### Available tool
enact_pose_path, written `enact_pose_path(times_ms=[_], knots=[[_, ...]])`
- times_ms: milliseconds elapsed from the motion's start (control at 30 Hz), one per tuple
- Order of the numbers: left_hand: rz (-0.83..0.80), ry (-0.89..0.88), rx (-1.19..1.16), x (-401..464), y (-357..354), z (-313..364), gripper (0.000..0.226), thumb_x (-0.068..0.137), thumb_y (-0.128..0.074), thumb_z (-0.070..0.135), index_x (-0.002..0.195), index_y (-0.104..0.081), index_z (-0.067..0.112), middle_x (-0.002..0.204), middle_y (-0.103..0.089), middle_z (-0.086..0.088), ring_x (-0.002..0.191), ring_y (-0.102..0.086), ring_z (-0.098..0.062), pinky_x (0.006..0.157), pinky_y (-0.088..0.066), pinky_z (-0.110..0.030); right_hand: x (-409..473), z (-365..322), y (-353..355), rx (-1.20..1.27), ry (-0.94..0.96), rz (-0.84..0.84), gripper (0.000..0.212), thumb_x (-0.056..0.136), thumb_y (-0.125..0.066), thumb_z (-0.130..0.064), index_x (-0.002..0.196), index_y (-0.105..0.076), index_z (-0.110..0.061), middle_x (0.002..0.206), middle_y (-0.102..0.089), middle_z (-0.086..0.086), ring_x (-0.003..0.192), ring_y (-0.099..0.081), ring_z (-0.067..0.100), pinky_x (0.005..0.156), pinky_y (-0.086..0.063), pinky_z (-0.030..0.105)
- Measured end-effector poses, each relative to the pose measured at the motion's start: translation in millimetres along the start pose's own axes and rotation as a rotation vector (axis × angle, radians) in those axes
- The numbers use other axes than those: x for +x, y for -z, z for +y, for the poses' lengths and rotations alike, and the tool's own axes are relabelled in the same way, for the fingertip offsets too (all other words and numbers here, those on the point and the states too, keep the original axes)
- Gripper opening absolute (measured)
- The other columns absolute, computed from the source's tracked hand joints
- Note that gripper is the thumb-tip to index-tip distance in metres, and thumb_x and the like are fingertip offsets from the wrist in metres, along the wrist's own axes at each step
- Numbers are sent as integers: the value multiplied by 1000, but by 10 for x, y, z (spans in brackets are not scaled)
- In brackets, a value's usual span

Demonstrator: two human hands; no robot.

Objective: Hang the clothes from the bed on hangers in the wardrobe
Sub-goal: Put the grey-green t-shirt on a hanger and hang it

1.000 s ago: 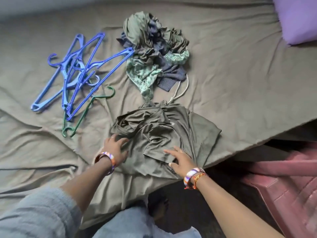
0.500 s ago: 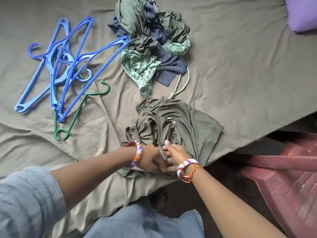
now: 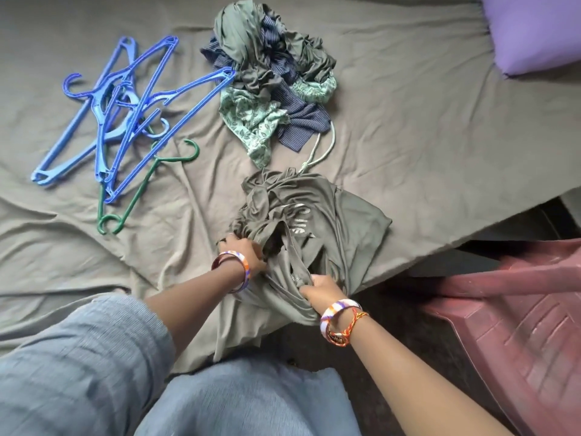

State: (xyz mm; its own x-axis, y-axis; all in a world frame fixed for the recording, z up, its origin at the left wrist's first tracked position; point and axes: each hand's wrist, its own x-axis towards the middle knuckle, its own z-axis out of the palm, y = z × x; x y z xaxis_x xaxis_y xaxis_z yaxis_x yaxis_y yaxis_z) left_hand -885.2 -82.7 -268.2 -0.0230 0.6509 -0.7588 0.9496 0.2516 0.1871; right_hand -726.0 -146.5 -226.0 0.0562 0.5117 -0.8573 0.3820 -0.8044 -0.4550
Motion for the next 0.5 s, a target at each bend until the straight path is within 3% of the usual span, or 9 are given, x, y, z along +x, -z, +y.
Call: enact_pose_path(times_ms=[67, 167, 267, 367, 433, 500], knots=[[-86, -10, 158, -31, -178, -2, 40, 77, -52, 30, 114, -64, 20, 125, -49, -12, 117, -45, -35, 96, -44, -37, -138, 110, 18, 54, 13, 20, 25, 84, -50, 2, 63, -53, -11, 60, -47, -1, 56, -43, 9, 46, -33, 14], [-31, -12, 223, -287, -376, 30, 37, 85, -51, 16, 120, -60, 10, 127, -52, -14, 115, -53, -32, 93, -47, -37, -358, 272, 64, 215, 31, 110, 4, 79, -63, -6, 76, -62, -4, 70, -50, 7, 65, -48, 16, 55, -39, 19], [95, -62, 325, -649, -466, 38, 37, 83, -48, 6, 118, -59, 5, 121, -57, -16, 111, -58, -33, 90, -49, -37, -513, 486, 178, 266, 11, 262, 24, 75, -71, -24, 64, -59, -7, 69, -52, 9, 69, -54, 22, 63, -51, 32], [300, -153, 511, -1010, -300, 31, 32, 84, -49, 2, 111, -63, 9, 114, -63, -10, 107, -61, -29, 85, -50, -34, -727, 623, 416, -57, 102, 415, 33, 77, -65, -31, 57, -62, -5, 72, -67, 14, 75, -68, 36, 71, -57, 47], [483, -211, 623, -1225, -23, 89, 29, 89, -48, 9, 114, -62, 15, 117, -62, -5, 112, -58, -26, 87, -46, -31, -901, 610, 611, -253, 148, 489, 35, 81, -61, -35, 76, -69, -2, 86, -70, 18, 83, -68, 35, 77, -56, 38], [613, -274, 730, -1417, 269, 214, 28, 92, -45, 16, 116, -62, 18, 120, -60, 0, 117, -52, -22, 91, -40, -29, -1110, 485, 813, -371, 211, 544, 35, 85, -61, -34, 92, -69, 0, 97, -68, 21, 93, -66, 34, 71, -47, 26]])
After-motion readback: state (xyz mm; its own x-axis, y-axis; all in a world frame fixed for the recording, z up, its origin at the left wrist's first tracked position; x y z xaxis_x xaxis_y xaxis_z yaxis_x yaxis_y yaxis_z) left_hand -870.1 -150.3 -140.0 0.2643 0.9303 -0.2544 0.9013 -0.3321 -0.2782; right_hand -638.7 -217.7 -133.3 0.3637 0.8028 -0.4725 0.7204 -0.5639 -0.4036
